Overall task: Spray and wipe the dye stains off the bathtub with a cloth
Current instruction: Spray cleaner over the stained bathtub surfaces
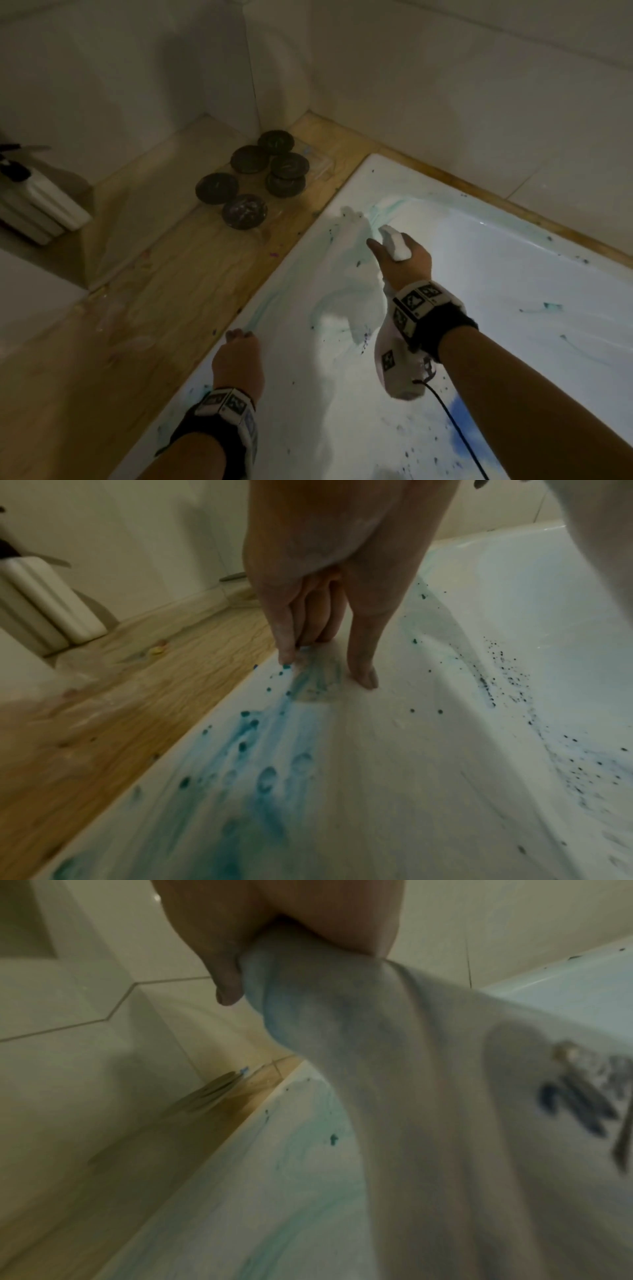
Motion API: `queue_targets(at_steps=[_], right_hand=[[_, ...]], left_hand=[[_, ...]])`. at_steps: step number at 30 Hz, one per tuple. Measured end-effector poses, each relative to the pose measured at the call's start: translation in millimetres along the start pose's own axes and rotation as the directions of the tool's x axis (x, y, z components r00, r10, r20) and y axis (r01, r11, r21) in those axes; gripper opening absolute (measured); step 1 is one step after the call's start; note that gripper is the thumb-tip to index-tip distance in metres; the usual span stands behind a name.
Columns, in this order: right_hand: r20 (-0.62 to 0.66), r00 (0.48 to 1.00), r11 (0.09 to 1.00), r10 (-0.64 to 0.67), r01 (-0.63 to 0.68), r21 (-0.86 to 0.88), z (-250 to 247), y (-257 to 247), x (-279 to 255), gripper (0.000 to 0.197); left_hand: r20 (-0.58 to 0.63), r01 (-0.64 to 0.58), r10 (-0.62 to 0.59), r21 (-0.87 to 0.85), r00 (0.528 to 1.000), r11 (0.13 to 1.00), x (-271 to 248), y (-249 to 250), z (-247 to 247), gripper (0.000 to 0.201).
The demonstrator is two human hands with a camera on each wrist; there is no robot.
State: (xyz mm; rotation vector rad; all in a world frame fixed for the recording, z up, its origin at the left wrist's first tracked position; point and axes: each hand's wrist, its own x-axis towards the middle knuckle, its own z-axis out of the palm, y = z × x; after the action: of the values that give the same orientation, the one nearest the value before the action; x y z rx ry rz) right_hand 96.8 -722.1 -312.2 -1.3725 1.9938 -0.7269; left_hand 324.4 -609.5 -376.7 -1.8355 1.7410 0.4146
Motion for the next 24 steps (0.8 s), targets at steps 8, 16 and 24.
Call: queue_targets(at_steps=[8, 16, 24], right_hand=[[-0.081, 0.997, 0.999, 0.019, -0.022, -0.04, -32.1, -2.9, 54.9, 0.049], [-0.238, 0.96, 0.985, 0.148, -0.166, -0.057, -50.9, 6.9, 67.8, 0.051], [-0.279, 0.935, 0.972, 0.219, -0.235, -0.023, -73.7, 16.1, 67.7, 0.052]], left_hand=[[0.006, 0.048, -0.048, 0.024, 0.999, 0.999, 13.5, 8.4, -4.3, 0.065], [-0.067, 0.044, -0.038, 0.082, 0.997, 0.996, 17.2, 9.6, -2.3, 0.055], [-0.117, 0.066, -0.06, 0.054, 0.991, 0.996, 18.4, 10.5, -0.7, 0.063]])
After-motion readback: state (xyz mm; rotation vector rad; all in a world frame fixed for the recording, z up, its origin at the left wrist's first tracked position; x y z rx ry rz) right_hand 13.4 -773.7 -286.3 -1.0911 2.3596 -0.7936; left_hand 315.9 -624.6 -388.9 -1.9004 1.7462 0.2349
